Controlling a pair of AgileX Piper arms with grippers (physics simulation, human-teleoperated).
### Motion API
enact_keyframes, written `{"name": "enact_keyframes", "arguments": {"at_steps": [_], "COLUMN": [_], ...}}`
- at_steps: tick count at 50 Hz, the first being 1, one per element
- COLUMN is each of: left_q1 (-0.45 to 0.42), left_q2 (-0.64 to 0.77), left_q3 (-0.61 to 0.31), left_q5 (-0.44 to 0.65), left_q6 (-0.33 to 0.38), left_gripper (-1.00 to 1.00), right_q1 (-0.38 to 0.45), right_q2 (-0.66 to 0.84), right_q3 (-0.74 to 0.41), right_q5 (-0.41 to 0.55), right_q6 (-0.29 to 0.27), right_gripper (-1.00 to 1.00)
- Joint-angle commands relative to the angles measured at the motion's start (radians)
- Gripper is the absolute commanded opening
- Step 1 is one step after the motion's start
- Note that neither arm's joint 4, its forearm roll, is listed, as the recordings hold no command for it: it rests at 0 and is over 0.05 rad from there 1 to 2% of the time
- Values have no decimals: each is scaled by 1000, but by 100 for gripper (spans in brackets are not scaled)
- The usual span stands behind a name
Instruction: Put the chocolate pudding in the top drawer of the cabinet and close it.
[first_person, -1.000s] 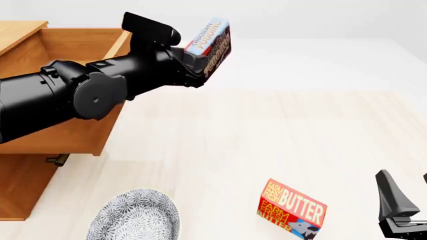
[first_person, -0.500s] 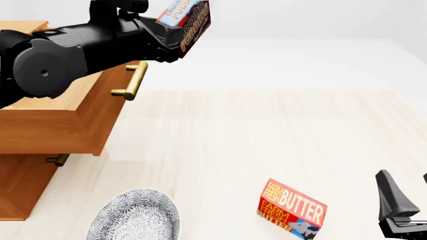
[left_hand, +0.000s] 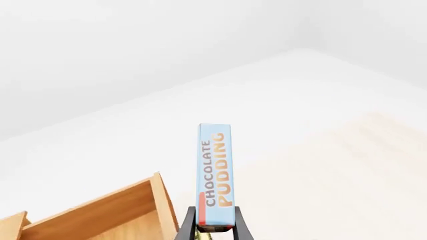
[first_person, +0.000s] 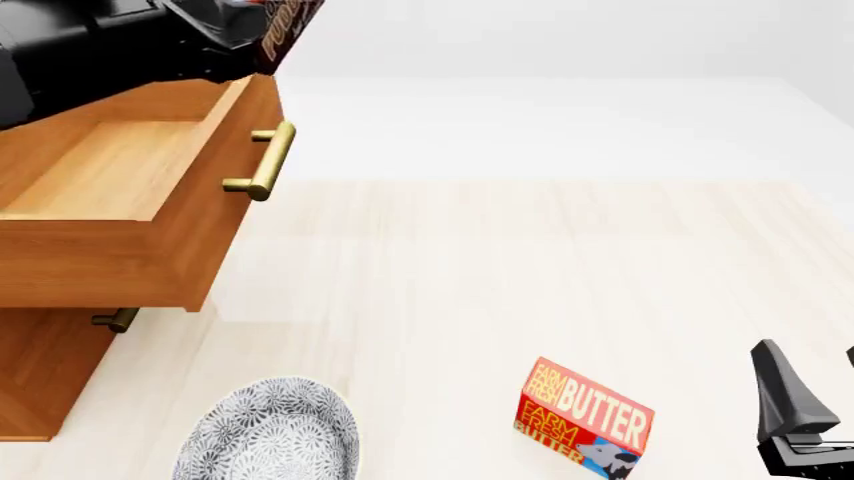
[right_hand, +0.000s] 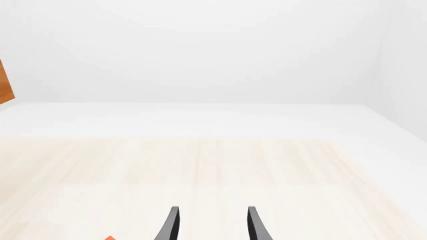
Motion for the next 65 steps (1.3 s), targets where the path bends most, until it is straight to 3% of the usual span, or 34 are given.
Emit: {"name": "enact_keyframes", "arguments": {"at_steps": [1,29,65], "left_q1": [81,213,316], "left_q2": [-62,-186,-271], "left_q3": [13,48,174], "left_q5": [44,162,174], "left_q6": [26,27,-45], "left_gripper": [-100,-100,-100], "right_q1": [0,0,0], "right_q2": [0,0,0], "right_q3": [0,0,0], "right_q5": [0,0,0], "right_q6": [0,0,0], "right_gripper": [100,100,100]}}
